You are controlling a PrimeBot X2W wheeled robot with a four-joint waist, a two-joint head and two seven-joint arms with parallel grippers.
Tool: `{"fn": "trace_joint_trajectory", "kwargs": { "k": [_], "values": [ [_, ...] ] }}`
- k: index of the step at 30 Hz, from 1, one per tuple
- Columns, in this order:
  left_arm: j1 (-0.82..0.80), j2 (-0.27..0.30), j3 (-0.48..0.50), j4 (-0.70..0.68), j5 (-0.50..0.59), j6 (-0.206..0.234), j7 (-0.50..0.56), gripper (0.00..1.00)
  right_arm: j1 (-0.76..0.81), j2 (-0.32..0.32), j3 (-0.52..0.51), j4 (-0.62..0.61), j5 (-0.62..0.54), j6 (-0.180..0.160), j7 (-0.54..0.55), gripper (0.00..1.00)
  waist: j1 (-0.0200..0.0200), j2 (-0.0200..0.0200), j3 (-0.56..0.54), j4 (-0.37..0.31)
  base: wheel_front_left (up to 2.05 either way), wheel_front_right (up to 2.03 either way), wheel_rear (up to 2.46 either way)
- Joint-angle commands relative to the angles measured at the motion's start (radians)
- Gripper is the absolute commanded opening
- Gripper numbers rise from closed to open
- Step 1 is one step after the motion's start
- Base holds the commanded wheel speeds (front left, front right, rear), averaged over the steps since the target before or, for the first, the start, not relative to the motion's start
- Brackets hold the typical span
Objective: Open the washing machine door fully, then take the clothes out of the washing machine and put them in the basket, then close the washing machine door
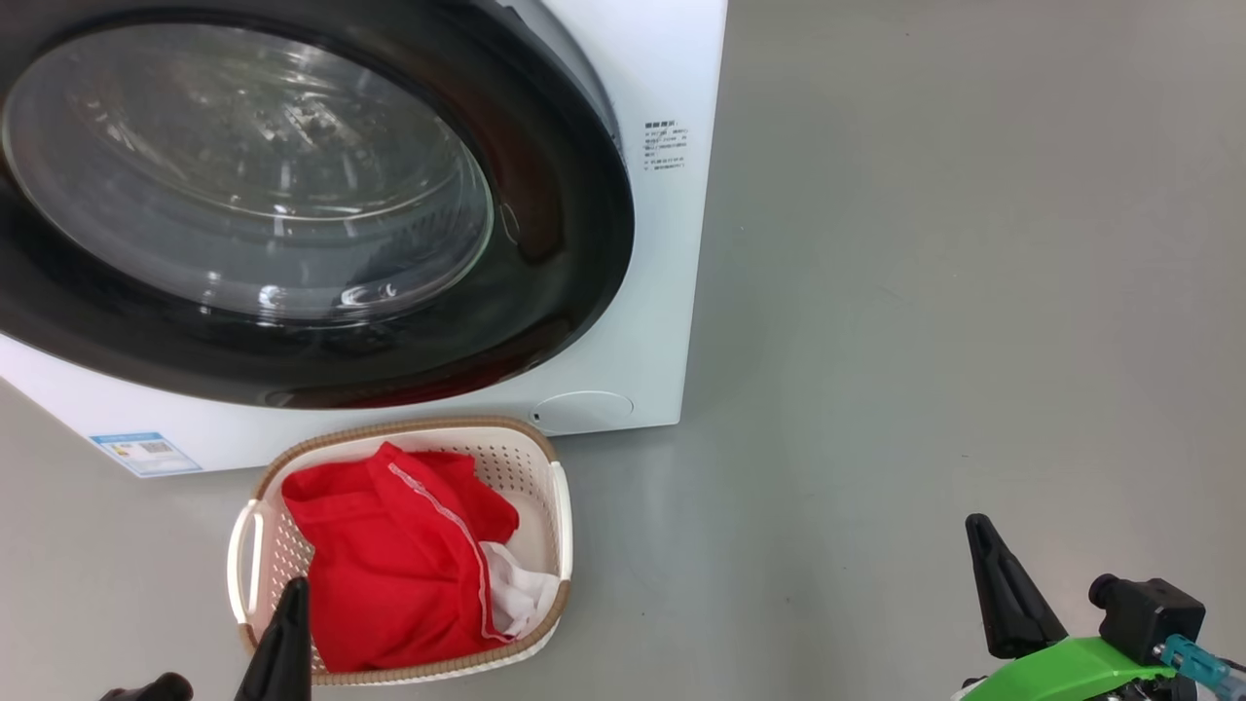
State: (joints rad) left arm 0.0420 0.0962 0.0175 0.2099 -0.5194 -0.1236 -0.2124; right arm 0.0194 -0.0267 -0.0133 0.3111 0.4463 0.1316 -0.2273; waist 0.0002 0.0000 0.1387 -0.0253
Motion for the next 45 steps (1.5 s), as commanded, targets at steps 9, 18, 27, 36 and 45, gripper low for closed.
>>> {"fn": "trace_joint_trajectory", "kwargs": {
  "k": [9,18,27,36,45],
  "values": [
    [-0.032,0.010,0.009,-0.009,-0.119,-0.001,0.026,0.00,-0.024,-0.021,0.004,-0.029,0.135,0.000,0.026,0.00,-0.0002,0.0000,-0.013,0.003,0.00,0.00,0.00],
    [-0.042,0.009,0.011,-0.005,-0.201,-0.002,0.046,0.00,-0.032,-0.027,0.003,-0.032,0.223,0.000,0.046,0.00,-0.0002,0.0000,-0.023,0.004,0.00,0.00,0.00],
    [-0.052,0.007,0.015,-0.002,-0.292,-0.002,0.069,0.00,-0.041,-0.032,0.000,-0.036,0.322,0.000,0.068,0.00,-0.0002,0.0000,-0.034,0.006,0.00,0.00,0.00],
    [-0.062,0.005,0.019,0.001,-0.382,-0.003,0.093,0.00,-0.049,-0.036,-0.003,-0.040,0.418,0.000,0.092,0.00,-0.0002,0.0000,-0.045,0.008,0.00,0.00,0.00],
    [-0.072,0.002,0.024,0.005,-0.471,-0.003,0.118,0.00,-0.058,-0.040,-0.008,-0.043,0.515,0.000,0.116,0.00,-0.0002,0.0000,-0.056,0.011,0.00,0.00,0.00]
  ]
}}
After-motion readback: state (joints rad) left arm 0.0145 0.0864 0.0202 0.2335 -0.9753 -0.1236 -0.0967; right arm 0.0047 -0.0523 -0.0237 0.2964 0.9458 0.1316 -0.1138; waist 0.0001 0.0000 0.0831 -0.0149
